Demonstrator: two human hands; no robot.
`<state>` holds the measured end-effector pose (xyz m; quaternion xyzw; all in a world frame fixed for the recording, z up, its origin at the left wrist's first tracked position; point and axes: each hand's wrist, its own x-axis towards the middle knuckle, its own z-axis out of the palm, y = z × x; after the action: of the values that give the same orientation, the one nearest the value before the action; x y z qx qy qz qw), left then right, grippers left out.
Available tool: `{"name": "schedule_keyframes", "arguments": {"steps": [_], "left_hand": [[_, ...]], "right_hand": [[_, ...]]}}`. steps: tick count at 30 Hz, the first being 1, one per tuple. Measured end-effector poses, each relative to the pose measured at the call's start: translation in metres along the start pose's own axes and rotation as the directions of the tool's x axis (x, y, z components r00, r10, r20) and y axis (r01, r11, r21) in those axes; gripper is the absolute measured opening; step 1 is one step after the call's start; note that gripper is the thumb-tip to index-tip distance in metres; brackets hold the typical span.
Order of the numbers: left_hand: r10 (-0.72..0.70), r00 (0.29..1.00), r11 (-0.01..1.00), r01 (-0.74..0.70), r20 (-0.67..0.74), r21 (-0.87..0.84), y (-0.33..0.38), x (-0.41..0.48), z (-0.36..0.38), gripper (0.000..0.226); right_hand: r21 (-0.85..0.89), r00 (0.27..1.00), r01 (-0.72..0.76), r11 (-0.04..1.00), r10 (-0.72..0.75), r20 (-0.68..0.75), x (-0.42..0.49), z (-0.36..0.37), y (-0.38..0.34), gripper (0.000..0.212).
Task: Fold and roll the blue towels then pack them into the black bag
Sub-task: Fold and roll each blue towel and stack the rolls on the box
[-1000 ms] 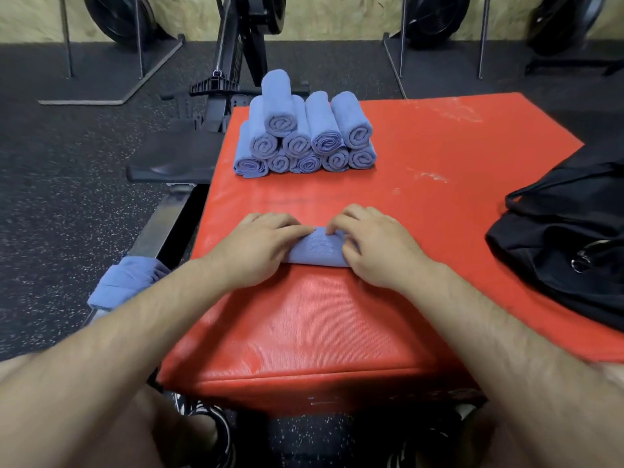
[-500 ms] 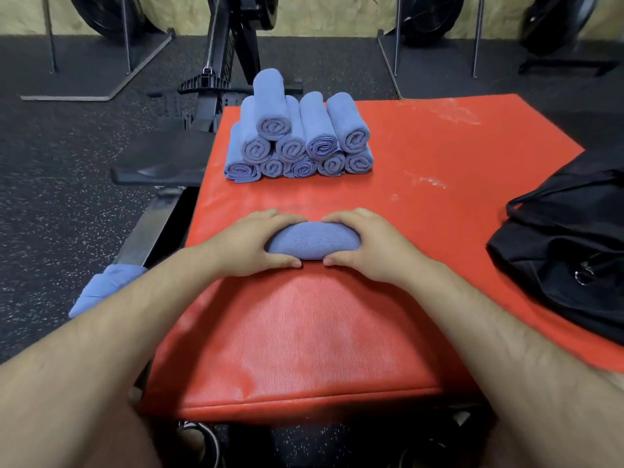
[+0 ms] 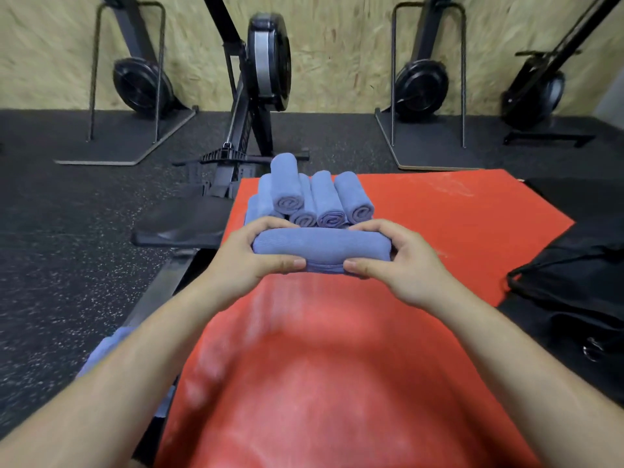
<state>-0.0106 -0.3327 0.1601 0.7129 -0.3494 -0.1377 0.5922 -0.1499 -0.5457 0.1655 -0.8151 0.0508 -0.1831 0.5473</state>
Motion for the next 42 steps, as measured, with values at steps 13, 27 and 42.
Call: {"name": "schedule_keyframes", "arguments": {"steps": [13, 27, 42], "left_hand": [[-0.055, 0.962, 0.998, 0.057, -0.267, 0.002, -0.008, 0.007, 0.049, 0.024], [-0.129, 0.991, 0.917, 0.111, -0.022, -0.382, -0.01, -0.007, 0.051, 0.078], [0.038, 0.993, 0.942, 0.002, -0.112, 0.336, 0.011, 0.1, 0.014, 0.052]], "right_hand": [[-0.638, 0.846, 0.234, 0.734, -0.477, -0.238, -0.001, 0.031, 0.03, 0.047], [0.093, 0.975, 0.029, 0.995, -0.008, -0.22, -0.018, 0.057, 0.001, 0.048], [-0.108, 0.941, -0.236, 0.966, 0.2, -0.274, 0.127, 0.035, -0.018, 0.048]]}}
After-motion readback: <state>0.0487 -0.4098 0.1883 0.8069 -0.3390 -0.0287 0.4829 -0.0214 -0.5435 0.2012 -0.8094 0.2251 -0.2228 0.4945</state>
